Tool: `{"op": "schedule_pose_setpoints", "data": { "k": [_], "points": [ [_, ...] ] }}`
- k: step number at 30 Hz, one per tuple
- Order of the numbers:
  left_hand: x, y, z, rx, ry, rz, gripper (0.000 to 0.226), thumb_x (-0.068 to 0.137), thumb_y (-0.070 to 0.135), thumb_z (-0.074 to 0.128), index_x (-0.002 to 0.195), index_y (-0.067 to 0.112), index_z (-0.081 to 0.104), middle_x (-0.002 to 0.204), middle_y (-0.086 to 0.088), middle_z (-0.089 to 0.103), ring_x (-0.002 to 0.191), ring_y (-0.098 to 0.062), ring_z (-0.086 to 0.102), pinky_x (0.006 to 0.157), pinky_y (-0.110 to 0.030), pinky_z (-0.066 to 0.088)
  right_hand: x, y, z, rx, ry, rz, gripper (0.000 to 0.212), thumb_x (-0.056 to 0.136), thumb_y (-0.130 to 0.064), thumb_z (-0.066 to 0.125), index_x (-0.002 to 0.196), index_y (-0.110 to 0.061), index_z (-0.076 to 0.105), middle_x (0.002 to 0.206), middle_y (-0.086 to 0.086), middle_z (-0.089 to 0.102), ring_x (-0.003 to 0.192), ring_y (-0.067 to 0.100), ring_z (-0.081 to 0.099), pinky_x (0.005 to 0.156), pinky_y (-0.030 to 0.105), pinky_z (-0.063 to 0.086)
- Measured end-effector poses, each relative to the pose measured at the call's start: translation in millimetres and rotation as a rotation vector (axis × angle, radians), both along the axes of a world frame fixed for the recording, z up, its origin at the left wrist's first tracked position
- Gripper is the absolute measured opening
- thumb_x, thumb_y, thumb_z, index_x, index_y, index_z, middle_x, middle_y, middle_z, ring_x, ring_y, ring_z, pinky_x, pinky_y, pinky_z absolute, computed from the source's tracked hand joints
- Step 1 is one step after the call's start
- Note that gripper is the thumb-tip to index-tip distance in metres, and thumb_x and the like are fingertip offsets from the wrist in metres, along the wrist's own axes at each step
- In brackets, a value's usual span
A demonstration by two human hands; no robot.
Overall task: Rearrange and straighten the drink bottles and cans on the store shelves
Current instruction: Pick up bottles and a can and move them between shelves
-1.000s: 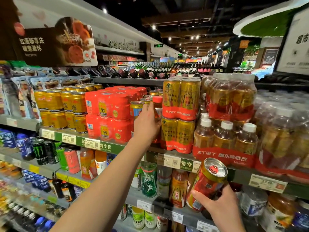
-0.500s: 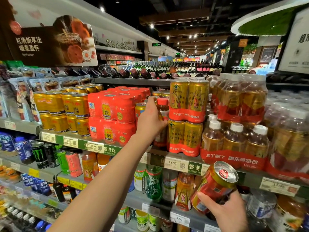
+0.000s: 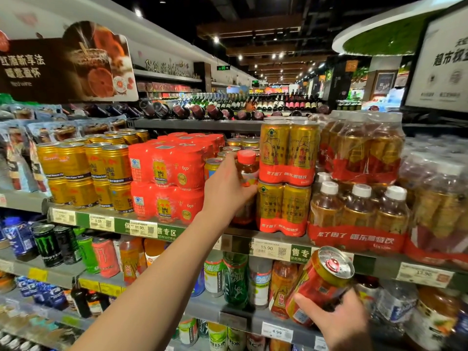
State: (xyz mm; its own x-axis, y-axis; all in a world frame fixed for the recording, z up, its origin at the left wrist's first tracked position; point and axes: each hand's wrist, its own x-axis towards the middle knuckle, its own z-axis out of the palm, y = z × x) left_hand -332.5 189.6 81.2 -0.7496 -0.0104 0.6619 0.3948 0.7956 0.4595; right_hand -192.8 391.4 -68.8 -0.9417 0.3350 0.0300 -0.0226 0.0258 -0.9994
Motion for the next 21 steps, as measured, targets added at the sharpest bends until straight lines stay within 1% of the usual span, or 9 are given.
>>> {"op": "schedule_pose_setpoints", "data": {
  "k": [4, 8, 10, 12, 13, 15, 17, 19, 21],
  "points": [
    [3, -2, -4, -0.031, -0.001, 0.007, 0.08, 0.074, 0.041, 0.082, 0.14, 0.02, 0.043, 0.124, -0.002, 0.05, 0.114, -0.025, 0.058, 0.079, -0.035, 0.047, 0, -14, 3, -0.002, -0.024, -0.022, 0.078, 0.05, -0.008, 0.095, 0.114, -0.022, 0.054, 0.11, 0.001, 0.065, 0.11, 0.026, 0.059, 0.107, 0.054, 0.043],
    [6, -5, -11, 0.02, 0.013, -0.038, 0.07, 0.07, 0.04, 0.087, 0.124, 0.015, 0.052, 0.121, -0.002, 0.043, 0.108, -0.023, 0.058, 0.078, -0.031, 0.046, 7, -26, 7, 0.012, 0.023, -0.03, 0.083, 0.045, -0.015, 0.097, 0.117, -0.021, 0.056, 0.11, -0.001, 0.069, 0.109, 0.026, 0.063, 0.103, 0.057, 0.047],
    [8, -7, -14, 0.025, 0.037, -0.049, 0.071, 0.068, 0.041, 0.088, 0.123, 0.016, 0.051, 0.122, -0.001, 0.047, 0.11, -0.022, 0.057, 0.078, -0.032, 0.047, 12, -32, 4, 0.042, 0.102, -0.019, 0.091, 0.037, -0.036, 0.098, 0.117, -0.02, 0.059, 0.109, -0.001, 0.071, 0.106, 0.023, 0.066, 0.1, 0.056, 0.05],
    [11, -8, -17, 0.018, 0.032, -0.061, 0.068, 0.07, 0.043, 0.087, 0.122, 0.02, 0.05, 0.119, 0.001, 0.057, 0.112, -0.021, 0.057, 0.079, -0.032, 0.046, 16, -39, 0, 0.151, 0.169, -0.074, 0.097, 0.033, -0.065, 0.091, 0.115, -0.022, 0.06, 0.107, 0.0, 0.073, 0.105, 0.02, 0.068, 0.095, 0.05, 0.054],
    [14, -8, -18, 0.025, 0.025, -0.078, 0.064, 0.071, 0.042, 0.086, 0.12, 0.022, 0.05, 0.115, 0.002, 0.061, 0.11, -0.022, 0.059, 0.077, -0.032, 0.046, 19, -41, -1, 0.186, 0.174, -0.091, 0.095, 0.035, -0.072, 0.087, 0.112, -0.023, 0.061, 0.106, 0.001, 0.073, 0.103, 0.02, 0.068, 0.093, 0.048, 0.056],
    [17, -10, -23, 0.069, 0.024, -0.124, 0.059, 0.072, 0.04, 0.086, 0.117, 0.024, 0.05, 0.11, 0.006, 0.066, 0.107, -0.021, 0.062, 0.076, -0.031, 0.046, 20, -43, -2, 0.193, 0.173, -0.083, 0.087, 0.04, -0.073, 0.085, 0.106, -0.022, 0.062, 0.1, 0.004, 0.074, 0.098, 0.02, 0.07, 0.087, 0.046, 0.058],
    [20, -14, -28, 0.177, 0.063, -0.181, 0.058, 0.071, 0.038, 0.087, 0.117, 0.027, 0.054, 0.11, 0.01, 0.066, 0.107, -0.017, 0.062, 0.082, -0.031, 0.048, 19, -40, 2, 0.179, 0.176, -0.062, 0.088, 0.036, -0.068, 0.088, 0.102, -0.014, 0.066, 0.093, 0.008, 0.075, 0.088, 0.024, 0.073, 0.08, 0.047, 0.061],
    [23, -21, -31, 0.307, 0.089, -0.233, 0.061, 0.069, 0.037, 0.089, 0.12, 0.027, 0.057, 0.111, 0.013, 0.065, 0.107, -0.011, 0.062, 0.089, -0.026, 0.048, 23, -43, 8, 0.181, 0.169, -0.048, 0.094, 0.035, -0.071, 0.088, 0.103, -0.01, 0.067, 0.092, 0.007, 0.075, 0.087, 0.025, 0.073, 0.074, 0.036, 0.062],
    [24, -29, -33, 0.392, 0.121, -0.27, 0.062, 0.068, 0.036, 0.091, 0.12, 0.028, 0.058, 0.111, 0.011, 0.067, 0.106, -0.009, 0.063, 0.092, -0.023, 0.048, 29, -48, 18, 0.208, 0.147, -0.098, 0.082, 0.044, -0.069, 0.087, 0.102, -0.016, 0.065, 0.092, 0.0, 0.075, 0.09, 0.018, 0.073, 0.079, 0.032, 0.061]
  ]
}}
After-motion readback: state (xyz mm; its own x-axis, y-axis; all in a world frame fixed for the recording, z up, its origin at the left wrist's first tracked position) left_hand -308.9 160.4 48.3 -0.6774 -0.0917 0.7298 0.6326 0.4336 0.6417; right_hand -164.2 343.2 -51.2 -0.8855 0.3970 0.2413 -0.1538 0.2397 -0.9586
